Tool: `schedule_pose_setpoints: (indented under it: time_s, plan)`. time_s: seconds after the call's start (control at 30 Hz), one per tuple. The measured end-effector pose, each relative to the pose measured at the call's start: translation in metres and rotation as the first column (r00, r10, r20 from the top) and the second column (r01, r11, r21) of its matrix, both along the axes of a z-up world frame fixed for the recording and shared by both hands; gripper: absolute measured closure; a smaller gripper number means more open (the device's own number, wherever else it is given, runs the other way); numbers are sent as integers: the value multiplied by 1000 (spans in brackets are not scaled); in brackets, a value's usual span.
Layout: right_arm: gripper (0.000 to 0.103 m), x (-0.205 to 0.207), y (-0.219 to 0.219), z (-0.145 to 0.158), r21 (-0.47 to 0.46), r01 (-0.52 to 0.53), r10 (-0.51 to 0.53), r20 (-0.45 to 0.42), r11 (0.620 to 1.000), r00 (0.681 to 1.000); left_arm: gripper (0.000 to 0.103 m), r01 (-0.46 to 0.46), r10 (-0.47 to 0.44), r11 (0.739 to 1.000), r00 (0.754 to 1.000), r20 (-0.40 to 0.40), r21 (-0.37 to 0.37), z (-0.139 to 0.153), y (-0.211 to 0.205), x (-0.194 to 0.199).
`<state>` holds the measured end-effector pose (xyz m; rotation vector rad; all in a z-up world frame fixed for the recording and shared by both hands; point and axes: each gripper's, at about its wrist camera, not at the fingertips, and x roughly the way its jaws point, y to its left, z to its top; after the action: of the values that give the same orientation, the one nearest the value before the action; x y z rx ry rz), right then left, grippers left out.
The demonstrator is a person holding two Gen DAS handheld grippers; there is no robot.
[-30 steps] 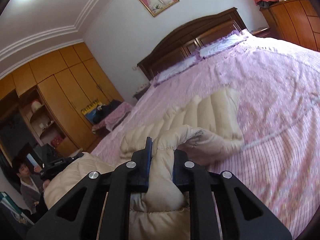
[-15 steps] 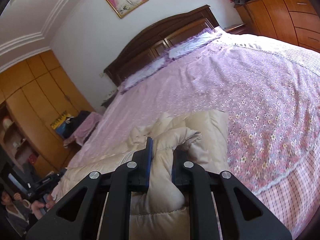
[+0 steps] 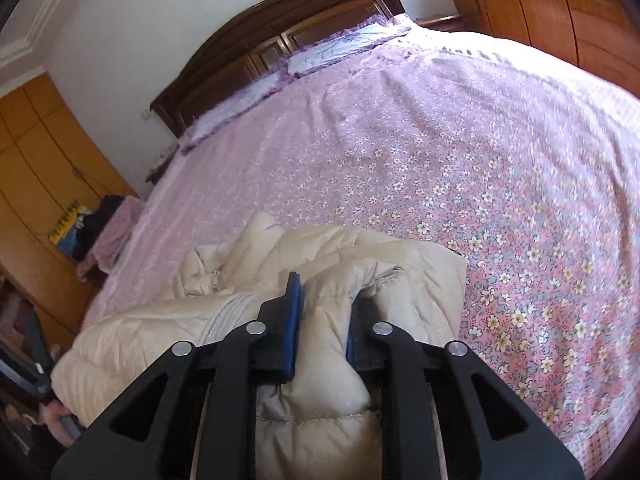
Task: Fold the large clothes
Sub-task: 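Fold the hem up toward the collar with both grippers and release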
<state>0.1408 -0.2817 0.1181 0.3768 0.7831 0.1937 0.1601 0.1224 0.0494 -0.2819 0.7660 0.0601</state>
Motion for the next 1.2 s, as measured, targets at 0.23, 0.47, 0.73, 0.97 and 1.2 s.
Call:
schedule_pose_setpoints:
  time_s: [0.23, 0.47, 0.73, 0.97, 1.2]
  plan:
    - [74, -4, 2, 25, 15, 17, -18, 33, 1000, 999, 69, 41, 4, 976, 978, 210, -212, 50, 22, -38]
    - [10, 3, 13, 46, 65, -65, 61, 56, 996, 997, 48, 141, -90, 985, 916, 390, -104, 92, -12, -108]
    - [10, 13, 3, 30, 206, -90, 96, -17, 974, 995, 32, 88, -27, 979, 951, 307, -185, 44, 17, -189]
    - [10, 17, 1, 19, 204, -69, 78, -37, 976, 996, 18, 151, -77, 931, 971, 226, -332, 0, 34, -189]
    - [10, 14, 5, 16, 154, -72, 80, -46, 985, 996, 20, 233, -173, 871, 969, 175, -432, -20, 17, -123]
